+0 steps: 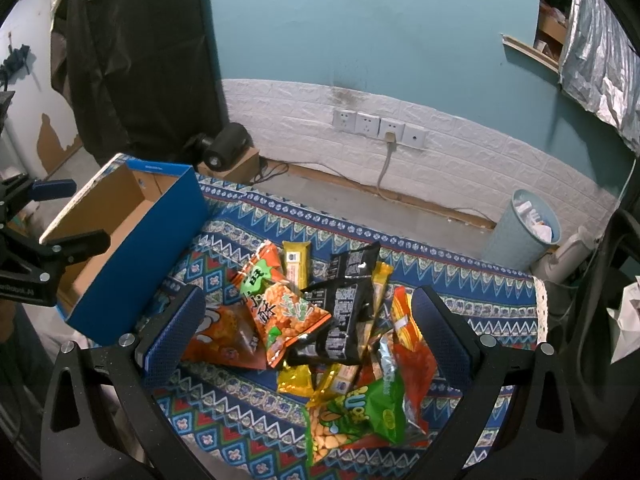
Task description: Organize snacks
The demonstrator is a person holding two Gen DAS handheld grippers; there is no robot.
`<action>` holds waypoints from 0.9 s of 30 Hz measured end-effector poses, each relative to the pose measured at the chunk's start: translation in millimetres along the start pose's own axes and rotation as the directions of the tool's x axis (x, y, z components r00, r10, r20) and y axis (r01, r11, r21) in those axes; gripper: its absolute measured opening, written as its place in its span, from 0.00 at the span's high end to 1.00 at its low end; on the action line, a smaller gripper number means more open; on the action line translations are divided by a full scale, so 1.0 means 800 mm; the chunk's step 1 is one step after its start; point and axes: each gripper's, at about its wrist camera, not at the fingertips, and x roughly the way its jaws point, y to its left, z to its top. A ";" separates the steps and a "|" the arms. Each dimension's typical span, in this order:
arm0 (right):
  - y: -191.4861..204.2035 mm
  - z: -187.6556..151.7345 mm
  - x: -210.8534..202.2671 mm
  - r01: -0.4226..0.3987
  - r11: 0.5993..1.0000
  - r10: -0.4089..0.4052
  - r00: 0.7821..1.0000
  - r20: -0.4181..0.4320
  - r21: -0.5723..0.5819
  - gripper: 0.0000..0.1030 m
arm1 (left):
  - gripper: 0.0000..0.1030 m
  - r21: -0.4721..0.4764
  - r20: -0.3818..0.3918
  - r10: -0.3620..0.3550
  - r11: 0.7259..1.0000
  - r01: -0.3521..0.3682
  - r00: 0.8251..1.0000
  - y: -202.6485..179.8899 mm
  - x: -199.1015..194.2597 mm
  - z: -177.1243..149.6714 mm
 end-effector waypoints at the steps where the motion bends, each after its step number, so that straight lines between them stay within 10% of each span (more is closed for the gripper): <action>1: 0.000 0.001 0.001 0.000 1.000 0.000 1.000 -0.001 0.001 0.02 | 0.02 0.001 -0.001 -0.001 1.000 0.001 1.000 0.000 0.000 0.000; 27: -0.001 0.000 0.002 0.000 1.000 0.000 1.000 -0.004 0.001 0.02 | 0.02 0.008 -0.011 -0.010 1.000 0.011 1.000 -0.004 0.000 0.000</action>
